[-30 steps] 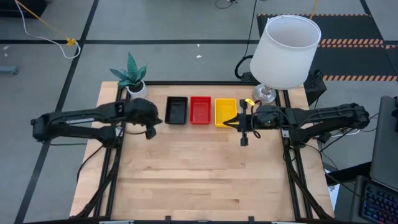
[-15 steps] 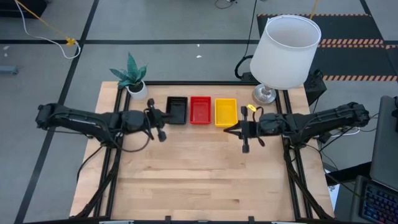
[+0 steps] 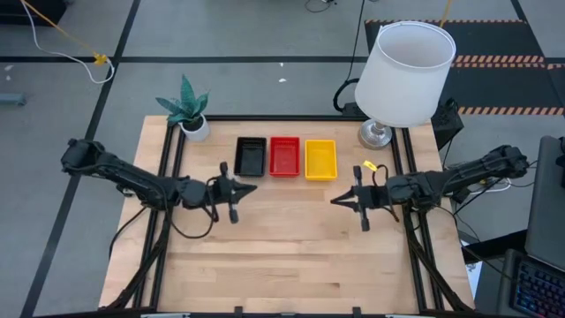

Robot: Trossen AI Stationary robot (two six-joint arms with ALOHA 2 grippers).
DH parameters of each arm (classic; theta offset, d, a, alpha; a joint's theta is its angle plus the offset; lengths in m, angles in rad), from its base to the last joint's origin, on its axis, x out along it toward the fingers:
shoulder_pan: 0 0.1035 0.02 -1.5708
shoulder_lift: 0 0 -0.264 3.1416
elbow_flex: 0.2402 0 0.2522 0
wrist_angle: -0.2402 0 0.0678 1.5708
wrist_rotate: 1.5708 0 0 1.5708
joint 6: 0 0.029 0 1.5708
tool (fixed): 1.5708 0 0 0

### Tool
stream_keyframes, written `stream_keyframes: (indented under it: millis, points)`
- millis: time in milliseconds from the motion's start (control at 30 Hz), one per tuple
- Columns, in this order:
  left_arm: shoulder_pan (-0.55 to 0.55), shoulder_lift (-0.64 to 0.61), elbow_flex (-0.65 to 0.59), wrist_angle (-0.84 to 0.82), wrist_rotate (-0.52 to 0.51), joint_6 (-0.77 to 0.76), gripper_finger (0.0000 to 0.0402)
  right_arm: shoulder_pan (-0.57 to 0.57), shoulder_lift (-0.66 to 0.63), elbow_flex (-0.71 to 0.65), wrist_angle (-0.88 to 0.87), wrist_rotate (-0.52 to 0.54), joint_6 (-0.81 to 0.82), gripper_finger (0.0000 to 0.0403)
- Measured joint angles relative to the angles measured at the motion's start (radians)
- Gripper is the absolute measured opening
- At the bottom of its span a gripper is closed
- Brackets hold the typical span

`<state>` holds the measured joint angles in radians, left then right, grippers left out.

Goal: Stack baskets by color
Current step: Return to Home Position

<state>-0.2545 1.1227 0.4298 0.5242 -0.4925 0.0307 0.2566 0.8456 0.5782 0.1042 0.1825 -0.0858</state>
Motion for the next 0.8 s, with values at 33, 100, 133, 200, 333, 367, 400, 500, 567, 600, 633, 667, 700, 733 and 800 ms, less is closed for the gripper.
stream_keyframes:
  millis: [33, 100, 133, 200, 333, 367, 400, 500, 567, 600, 633, 667, 700, 733, 800]
  points:
    - [-0.008, -0.005, -0.028, 0.028, 0.001, -0.017, 0.0007, 0.002, -0.024, -0.020, 0.000, -0.001, 0.009, 0.0004]
    - [-0.026, -0.019, -0.092, 0.084, 0.018, -0.039, 0.0007, 0.002, -0.063, -0.061, 0.003, -0.007, 0.022, 0.0004]
    - [-0.034, -0.023, -0.119, 0.121, 0.041, -0.039, 0.0007, 0.002, -0.084, -0.082, 0.004, -0.019, 0.022, 0.0004]
    - [-0.044, -0.032, -0.169, 0.182, 0.096, -0.022, 0.0007, 0.001, -0.121, -0.123, 0.006, -0.056, 0.017, 0.0004]
    - [-0.040, -0.079, -0.266, 0.273, 0.154, -0.013, 0.0007, 0.000, -0.185, -0.210, 0.070, -0.121, -0.006, 0.0004]
    - [-0.034, -0.096, -0.291, 0.293, 0.156, -0.013, 0.0007, 0.000, -0.197, -0.233, 0.097, -0.135, -0.012, 0.0004]
    - [-0.029, -0.111, -0.315, 0.315, 0.159, -0.013, 0.0007, 0.001, -0.210, -0.256, 0.119, -0.136, -0.021, 0.0004]
    - [-0.014, -0.161, -0.371, 0.346, 0.181, -0.014, 0.0007, -0.003, -0.246, -0.330, 0.185, -0.133, -0.033, 0.0004]
    - [-0.009, -0.189, -0.398, 0.364, 0.182, -0.025, 0.0007, -0.011, -0.268, -0.373, 0.230, -0.133, -0.033, 0.0004]
    - [-0.006, -0.203, -0.407, 0.364, 0.182, -0.027, 0.0007, -0.016, -0.277, -0.390, 0.238, -0.132, -0.033, 0.0004]
    - [-0.003, -0.215, -0.415, 0.363, 0.184, -0.029, 0.0007, -0.021, -0.286, -0.402, 0.242, -0.133, -0.034, 0.0004]
    - [-0.002, -0.225, -0.421, 0.360, 0.188, -0.030, 0.0007, -0.026, -0.298, -0.412, 0.246, -0.133, -0.035, 0.0004]
    - [-0.002, -0.230, -0.420, 0.359, 0.195, -0.030, 0.0007, -0.030, -0.310, -0.421, 0.248, -0.133, -0.041, 0.0004]
    - [-0.002, -0.235, -0.420, 0.356, 0.200, -0.027, 0.0007, -0.035, -0.322, -0.431, 0.247, -0.133, -0.048, 0.0004]
    - [-0.002, -0.239, -0.420, 0.354, 0.206, -0.021, 0.0007, -0.041, -0.341, -0.446, 0.244, -0.133, -0.059, 0.0004]
